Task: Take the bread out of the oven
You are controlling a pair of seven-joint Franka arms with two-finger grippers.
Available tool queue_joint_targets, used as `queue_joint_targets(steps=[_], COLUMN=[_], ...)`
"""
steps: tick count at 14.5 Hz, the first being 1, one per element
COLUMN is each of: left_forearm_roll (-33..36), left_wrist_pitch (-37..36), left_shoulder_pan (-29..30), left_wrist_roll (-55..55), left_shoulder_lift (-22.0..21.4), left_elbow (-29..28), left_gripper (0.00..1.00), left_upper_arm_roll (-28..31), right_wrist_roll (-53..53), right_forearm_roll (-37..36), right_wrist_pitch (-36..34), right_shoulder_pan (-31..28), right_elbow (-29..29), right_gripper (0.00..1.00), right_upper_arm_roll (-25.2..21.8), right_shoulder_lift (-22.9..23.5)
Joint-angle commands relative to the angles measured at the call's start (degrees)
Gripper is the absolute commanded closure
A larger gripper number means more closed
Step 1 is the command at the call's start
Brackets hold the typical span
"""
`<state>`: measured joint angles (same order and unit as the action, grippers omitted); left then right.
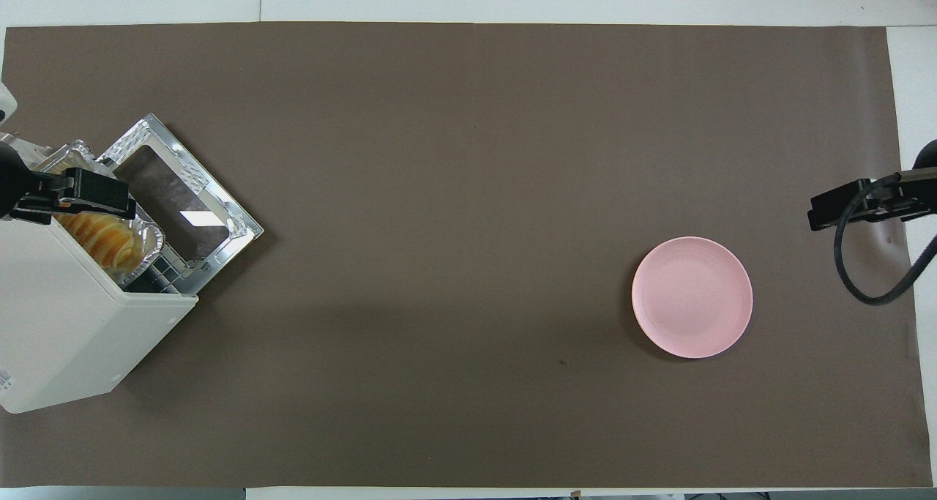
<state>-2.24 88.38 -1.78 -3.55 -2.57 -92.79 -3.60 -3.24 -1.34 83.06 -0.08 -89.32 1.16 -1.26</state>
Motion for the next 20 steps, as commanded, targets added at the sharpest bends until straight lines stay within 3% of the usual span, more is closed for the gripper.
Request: queue_joint_targets(steps=[1,8,12,15,18,20], left_forearm_roll=[0.9,0.8,0.7,1.0,2.1,9.1], left_wrist_pitch=[1.2,3.1,8.2,12.2,21.7,24.5], left_shoulder_pan=[0.1,0.8,1.3,2.8,6.6,5.7], left_wrist_roll=[-0.5,-0.7,-5.2,-10.7,-14.0,-25.2], left_shoulder_lift=[-1.0,-1.6,-1.0,2.5,3.7,9.2], left_elbow=[-1.2,-2.9,-4.1,-4.8,-11.6,-10.8], left_gripper=[0.00,0.00,0.00,0.00,0.00,0.00], left_upper_arm_roll=[-0.3,-0.3,0.2,0.3,0.4,0.4], right_wrist_roll=[-0.9,-0.9,-0.9,-0.9,-0.9,-0.9], right_forearm_roll=[0.2,0.2,0.2,0.2,0.2,0.2], right_wrist_pitch=[0.0,0.0,0.0,0.0,0.0,0.0], right_shoulder_pan=[-1.0,-1.0,-1.0,-1.0,-1.0,-1.0], right_elbow=[-1.4,-1.4,-1.4,-1.4,-1.4,-1.4], right_gripper=[0.00,0.00,0.00,0.00,0.00,0.00], right_upper_arm_roll=[0.7,0.7,0.7,0.7,0.7,0.7], right_shoulder_lift=[-1.2,-1.2,-1.2,-1.2,-1.2,-1.2])
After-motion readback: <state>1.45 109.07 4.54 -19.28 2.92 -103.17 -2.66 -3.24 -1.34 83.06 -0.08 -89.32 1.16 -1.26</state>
